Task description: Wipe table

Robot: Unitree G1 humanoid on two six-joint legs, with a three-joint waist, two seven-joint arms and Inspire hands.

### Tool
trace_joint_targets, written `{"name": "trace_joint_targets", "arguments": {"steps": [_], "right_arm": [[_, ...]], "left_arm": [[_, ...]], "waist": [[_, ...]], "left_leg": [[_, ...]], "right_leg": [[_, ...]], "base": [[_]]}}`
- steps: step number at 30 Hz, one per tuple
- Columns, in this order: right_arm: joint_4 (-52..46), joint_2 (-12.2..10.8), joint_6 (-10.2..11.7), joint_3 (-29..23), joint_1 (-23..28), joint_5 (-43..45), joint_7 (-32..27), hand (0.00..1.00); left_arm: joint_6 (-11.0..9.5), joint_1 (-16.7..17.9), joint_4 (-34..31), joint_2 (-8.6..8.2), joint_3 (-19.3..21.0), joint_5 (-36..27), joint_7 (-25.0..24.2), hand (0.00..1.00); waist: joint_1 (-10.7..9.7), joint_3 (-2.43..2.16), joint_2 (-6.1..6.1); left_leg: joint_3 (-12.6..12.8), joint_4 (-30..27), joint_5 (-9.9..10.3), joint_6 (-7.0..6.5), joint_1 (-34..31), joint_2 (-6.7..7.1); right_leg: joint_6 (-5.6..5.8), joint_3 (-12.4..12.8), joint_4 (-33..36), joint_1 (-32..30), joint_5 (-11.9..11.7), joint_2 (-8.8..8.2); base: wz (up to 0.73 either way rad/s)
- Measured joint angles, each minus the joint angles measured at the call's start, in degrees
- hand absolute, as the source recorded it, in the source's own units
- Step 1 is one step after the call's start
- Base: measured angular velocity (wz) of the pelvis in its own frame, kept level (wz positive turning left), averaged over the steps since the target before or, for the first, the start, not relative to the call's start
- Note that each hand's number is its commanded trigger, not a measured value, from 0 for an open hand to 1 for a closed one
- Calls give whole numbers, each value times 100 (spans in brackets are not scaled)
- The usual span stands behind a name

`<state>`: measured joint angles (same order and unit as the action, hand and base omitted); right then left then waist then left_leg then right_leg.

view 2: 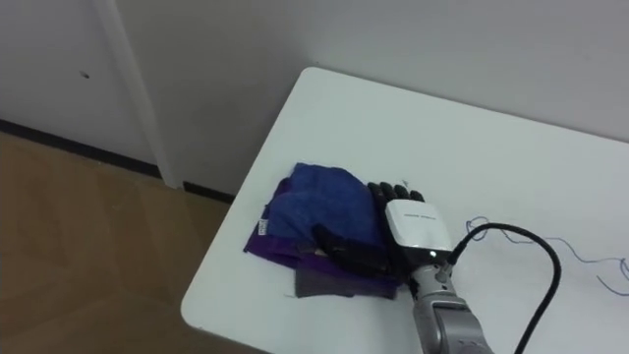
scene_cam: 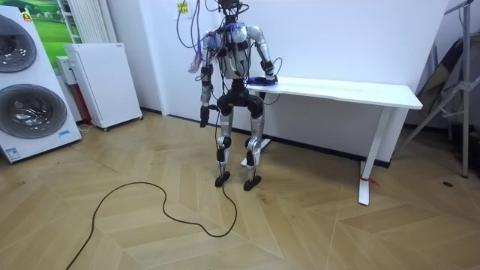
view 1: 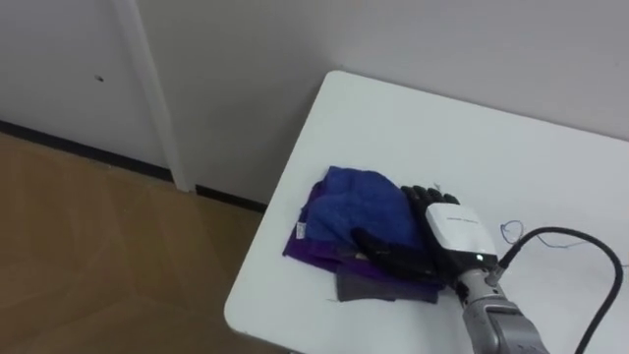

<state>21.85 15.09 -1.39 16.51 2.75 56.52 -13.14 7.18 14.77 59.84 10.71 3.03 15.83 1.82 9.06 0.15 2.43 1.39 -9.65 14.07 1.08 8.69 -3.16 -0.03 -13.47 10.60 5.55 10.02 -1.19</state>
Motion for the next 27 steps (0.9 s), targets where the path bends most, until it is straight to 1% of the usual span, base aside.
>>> {"name": "trace_joint_targets", "arguments": {"steps": [6, 8, 10, 13, 18, 21, 22, 24, 27], "right_arm": [[0, 0, 1, -2, 27, 57, -84, 0], [-30, 1, 3, 9, 109, 57, -215, 0], [-102, 0, 11, 16, 189, 271, -330, 0], [-205, -2, 55, 24, 254, 509, -534, 0], [-330, -10, 281, 23, 260, 747, -1036, 0], [-476, -14, 385, 21, 260, 843, -1309, 0], [-479, -15, 399, 21, 260, 857, -1375, 0], [-479, -19, 440, 22, 260, 883, -1517, 0], [-484, -22, 453, 21, 260, 924, -1649, 0]], "left_arm": [[-1, -18, -9, -1, 0, -1, 12, 0], [-5, -53, -16, -3, 2, 3, 29, 0], [-8, -67, -16, -3, -6, 1, 32, 0], [-8, -78, -15, -5, -135, -5, 53, 0], [-36, -129, 21, -53, -252, -59, 104, 0], [-64, -151, 98, -67, -332, -58, 115, 0], [-68, -157, 97, -68, -342, -58, 115, 0], [-79, -141, 100, -69, -376, -58, 115, 0], [-79, -159, 154, -72, -377, -56, 122, 0]], "waist": [[-21, 0, -27], [-3, -3, -29], [0, -6, -35], [-7, -29, -38], [-15, -34, -45], [-16, -30, -52], [-25, -25, -60], [-29, -35, -40], [-12, -35, -41]], "left_leg": [[36, 3, 0, 0, -12, 2], [37, 9, 0, 0, -12, 3], [39, 11, 0, 0, -12, 4], [53, 11, -1, 1, -11, 3], [41, 10, -1, 1, -8, 3], [41, 6, -1, 1, -6, 3], [41, 4, -1, 1, -6, 3], [41, 2, -1, 1, -8, 4], [46, -2, -1, 1, -6, 9]], "right_leg": [[3, -36, -7, 5, 2, -16], [6, -45, -9, 5, 3, -19], [10, -33, -9, 5, 6, -15], [10, -36, 2, 5, 6, -16], [10, -14, 9, 7, 6, -16], [10, -15, 10, 9, 6, -16], [10, -17, 11, 9, 6, -17], [10, -37, 13, 9, 6, -20], [10, -16, 15, 10, 6, -23]], "base": [[2], [0], [0], [0], [0], [0], [0], [0], [0]]}}
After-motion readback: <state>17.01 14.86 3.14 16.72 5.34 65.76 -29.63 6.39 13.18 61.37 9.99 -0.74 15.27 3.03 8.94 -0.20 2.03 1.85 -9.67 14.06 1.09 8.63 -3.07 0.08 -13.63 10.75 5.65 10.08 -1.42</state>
